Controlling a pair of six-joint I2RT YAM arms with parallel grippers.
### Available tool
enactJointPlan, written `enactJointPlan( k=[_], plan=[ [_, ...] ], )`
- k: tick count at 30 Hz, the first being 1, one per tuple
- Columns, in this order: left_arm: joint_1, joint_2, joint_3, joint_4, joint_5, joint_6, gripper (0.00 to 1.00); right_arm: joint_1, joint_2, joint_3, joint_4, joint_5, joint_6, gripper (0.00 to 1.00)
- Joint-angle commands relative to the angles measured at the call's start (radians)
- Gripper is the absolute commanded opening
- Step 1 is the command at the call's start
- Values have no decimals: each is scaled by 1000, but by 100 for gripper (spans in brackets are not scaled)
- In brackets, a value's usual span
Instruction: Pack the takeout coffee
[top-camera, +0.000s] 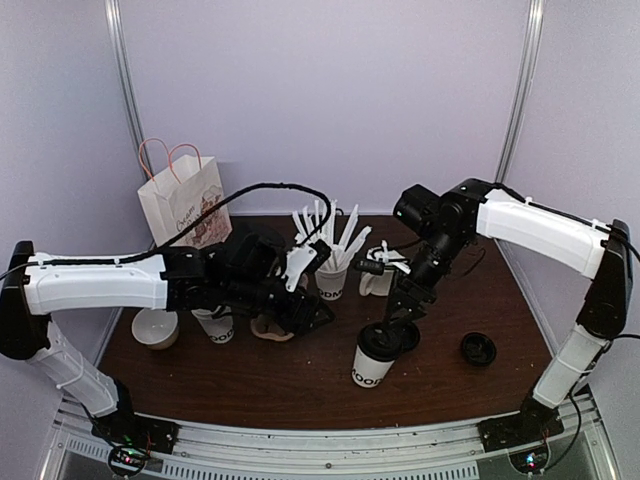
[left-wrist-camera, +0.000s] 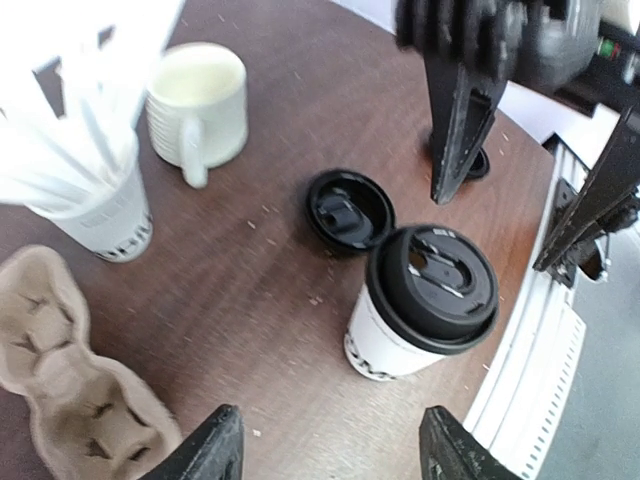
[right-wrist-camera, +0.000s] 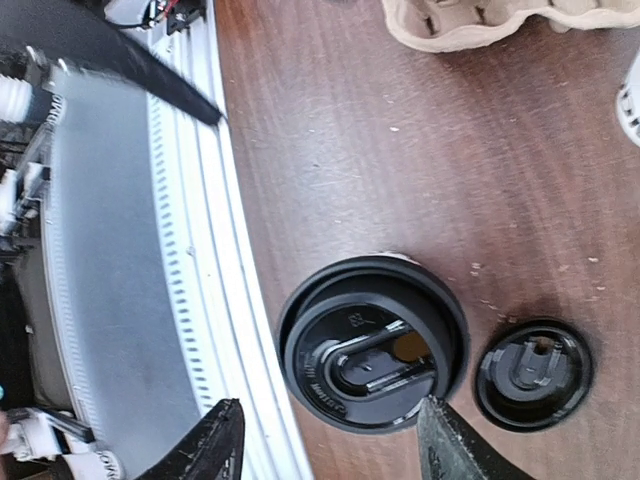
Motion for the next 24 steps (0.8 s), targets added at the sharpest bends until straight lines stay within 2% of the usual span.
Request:
enactJointPlan(
  k=[1, 5, 8, 15, 24],
  plan=[
    [-3, -48, 18, 32, -127, 56, 63, -2, -36, 10, 13, 109, -88, 64],
    [-2, -92, 2, 38, -206, 69, 65, 11, -62, -7, 71, 186, -115, 70],
    [-1, -111, -3, 36, -261, 75, 66, 45, -62, -5, 74, 191, -138, 81],
    [5, -140, -29, 28, -344, 70, 69, 121, -73, -36, 70, 245, -206, 98],
    [27, -133, -41, 47, -349, 45, 71, 188, -55, -70, 94, 304, -243, 99]
  ],
)
